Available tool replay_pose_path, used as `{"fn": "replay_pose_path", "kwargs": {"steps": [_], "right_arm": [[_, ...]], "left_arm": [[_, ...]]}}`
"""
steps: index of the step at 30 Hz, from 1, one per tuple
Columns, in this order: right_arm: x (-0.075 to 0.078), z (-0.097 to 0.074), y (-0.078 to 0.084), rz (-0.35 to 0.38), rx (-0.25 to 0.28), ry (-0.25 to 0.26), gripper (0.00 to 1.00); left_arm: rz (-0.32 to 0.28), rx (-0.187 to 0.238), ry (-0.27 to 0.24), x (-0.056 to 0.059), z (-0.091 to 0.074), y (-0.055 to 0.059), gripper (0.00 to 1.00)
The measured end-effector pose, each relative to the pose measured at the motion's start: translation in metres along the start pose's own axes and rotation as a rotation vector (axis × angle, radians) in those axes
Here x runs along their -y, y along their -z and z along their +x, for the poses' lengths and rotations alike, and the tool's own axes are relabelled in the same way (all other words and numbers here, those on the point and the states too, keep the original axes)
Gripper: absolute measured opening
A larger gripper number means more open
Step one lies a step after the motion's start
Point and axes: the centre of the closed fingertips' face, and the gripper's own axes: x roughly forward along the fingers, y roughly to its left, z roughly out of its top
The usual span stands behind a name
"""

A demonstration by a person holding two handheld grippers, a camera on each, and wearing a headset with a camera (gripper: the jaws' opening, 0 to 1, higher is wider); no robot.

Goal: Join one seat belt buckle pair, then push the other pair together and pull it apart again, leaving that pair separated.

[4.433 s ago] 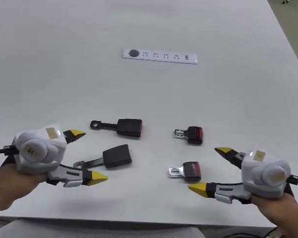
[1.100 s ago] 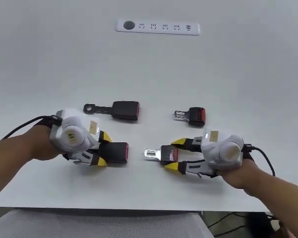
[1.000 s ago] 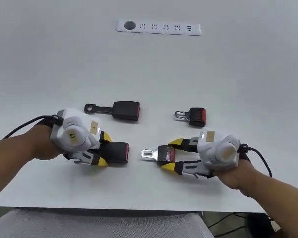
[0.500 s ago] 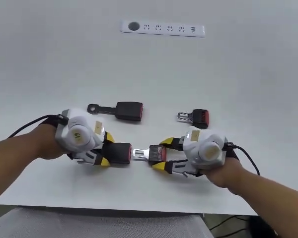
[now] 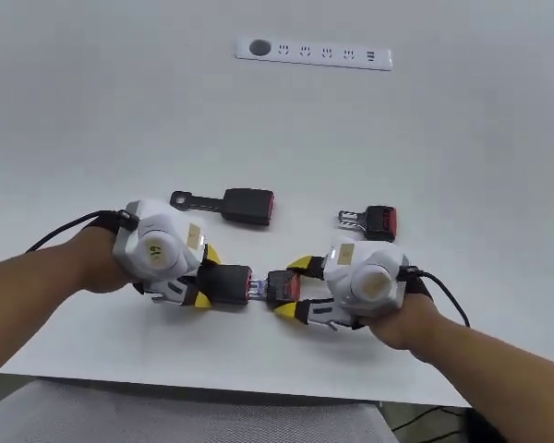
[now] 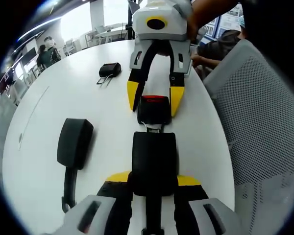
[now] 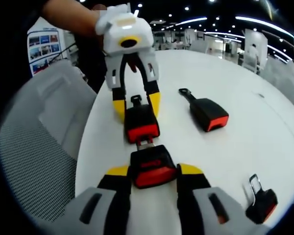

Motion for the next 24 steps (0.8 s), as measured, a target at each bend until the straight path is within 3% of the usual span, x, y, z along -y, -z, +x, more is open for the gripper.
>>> {"fn": "replay_pose_path", "kwargs": {"steps": [15,24], "right_arm": [[-0.003,0.018,-0.013,0.017,-0.020,0.011,0.35],[-0.001,0.016,-0.012,0.008,-0.030,0.015,0.35]], "left_arm": [[0.000,-0.019,-0.003,-0.001,0.002,0.001,0.33],[0.005,-0.014,0.002,0.000,0.001,0.001,0.33]]}}
